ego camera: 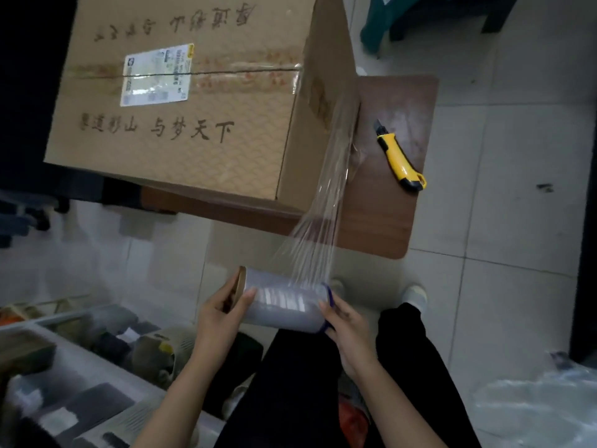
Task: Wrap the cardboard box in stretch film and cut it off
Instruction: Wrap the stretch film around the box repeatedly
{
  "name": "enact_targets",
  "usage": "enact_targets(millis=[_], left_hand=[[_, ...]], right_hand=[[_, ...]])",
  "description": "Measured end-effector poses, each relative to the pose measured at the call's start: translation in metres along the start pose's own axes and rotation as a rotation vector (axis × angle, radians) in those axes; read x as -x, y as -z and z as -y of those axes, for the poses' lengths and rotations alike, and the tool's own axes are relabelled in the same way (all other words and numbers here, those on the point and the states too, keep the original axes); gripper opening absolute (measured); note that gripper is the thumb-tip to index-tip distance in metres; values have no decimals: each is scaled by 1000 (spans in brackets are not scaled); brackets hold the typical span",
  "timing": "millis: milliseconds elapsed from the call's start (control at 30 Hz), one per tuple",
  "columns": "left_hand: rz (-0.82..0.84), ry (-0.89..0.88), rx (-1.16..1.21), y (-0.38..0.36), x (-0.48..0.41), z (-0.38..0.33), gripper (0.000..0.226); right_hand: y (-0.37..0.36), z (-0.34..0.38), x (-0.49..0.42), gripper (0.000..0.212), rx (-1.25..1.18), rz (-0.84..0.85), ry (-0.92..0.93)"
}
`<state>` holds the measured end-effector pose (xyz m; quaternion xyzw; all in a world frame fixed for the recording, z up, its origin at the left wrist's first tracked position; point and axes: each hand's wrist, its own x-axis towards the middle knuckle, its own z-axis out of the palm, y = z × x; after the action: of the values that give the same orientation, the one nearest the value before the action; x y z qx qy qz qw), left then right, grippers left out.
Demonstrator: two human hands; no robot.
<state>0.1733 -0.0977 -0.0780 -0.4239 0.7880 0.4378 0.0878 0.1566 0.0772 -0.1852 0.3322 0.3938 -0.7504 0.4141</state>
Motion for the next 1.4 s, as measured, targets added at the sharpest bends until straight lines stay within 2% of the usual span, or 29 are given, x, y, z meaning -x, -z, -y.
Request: enact_targets(millis=[167,400,500,667,833,1100,1200,1233,1333,1400], left_hand=[[116,-42,4,24,-26,14,48],[280,-195,-80,77,-73,22,47],[368,-229,-116,93,-88,19,47],[441,-296,-179,121,-104,23,52],[482,-333,-236,142,-130,27,54],[608,-498,-324,193,-195,17,54],[672,-580,-366,223,-217,19,53],[683,-583,-378,232,-223,20,53],[678,-597,-424,259,-240,27,56],[662,-626,-445,273,-250,33,55]], right_hand=[[-28,-26,-1,24,-77,-112,99],[-92,-75,-3,31,-273,-249,214],[-112,-90,-8,30,-337,-276,228],[-140,-108,-12,13,-377,-249,242],[-162,-128,-21,32,-430,-261,259],[-244,-154,-69,34,-587,-317,384],[-282,-168,-81,57,-648,-309,432],[-294,-176,-85,57,-661,-310,442],[-328,-193,-91,32,-708,-317,456],[-346,-202,-96,29,-730,-325,464]])
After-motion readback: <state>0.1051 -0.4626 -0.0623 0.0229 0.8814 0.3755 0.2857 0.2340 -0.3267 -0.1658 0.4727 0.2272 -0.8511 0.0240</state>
